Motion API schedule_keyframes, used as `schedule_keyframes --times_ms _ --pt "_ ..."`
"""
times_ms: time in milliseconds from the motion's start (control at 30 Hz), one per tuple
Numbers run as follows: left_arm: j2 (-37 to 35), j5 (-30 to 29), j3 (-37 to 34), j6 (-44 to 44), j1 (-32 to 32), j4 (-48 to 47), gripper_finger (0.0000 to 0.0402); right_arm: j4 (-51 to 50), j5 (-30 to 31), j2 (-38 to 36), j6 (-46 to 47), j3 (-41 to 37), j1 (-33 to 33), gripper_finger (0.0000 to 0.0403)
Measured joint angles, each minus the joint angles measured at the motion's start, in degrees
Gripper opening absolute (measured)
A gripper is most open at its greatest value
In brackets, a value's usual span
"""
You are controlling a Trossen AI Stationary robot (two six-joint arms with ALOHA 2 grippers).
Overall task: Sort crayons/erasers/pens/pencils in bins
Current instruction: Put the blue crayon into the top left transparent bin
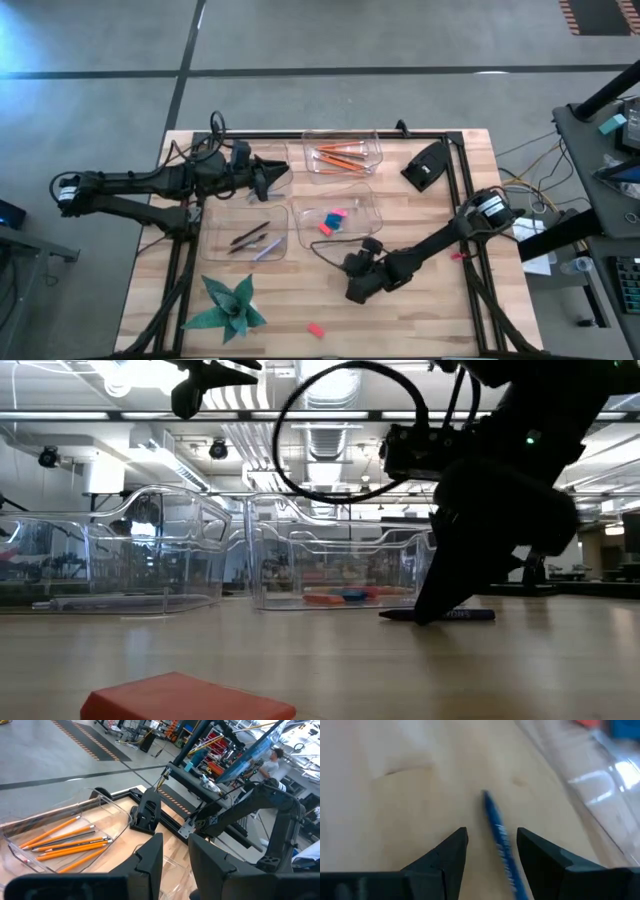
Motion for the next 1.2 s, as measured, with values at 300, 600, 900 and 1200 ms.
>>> schedule_keyframes --times_ms 300,600,900,1200 --pt "0.0 0.0 0.0 0.0 0.0 2.0 0.0080 0.2 -4.9 0.4 -4.2 2.3 1.0 0.0166" --pt "0.0 1.4 0.0 -1.3 0.0 2.9 0.0080 0.9 -6.0 0.2 -1.5 0.8 1.0 0.0075" --pt "0.0 4.8 0.0 -1.3 0.0 5.7 0.0080 0.4 -8.1 0.0 -2.1 0.8 0.9 0.0015" --pt "0.0 11.7 0.0 -1.3 0.0 9.1 0.0080 -1.1 -11.9 -5.2 -3.0 1.2 1.5 0.0014"
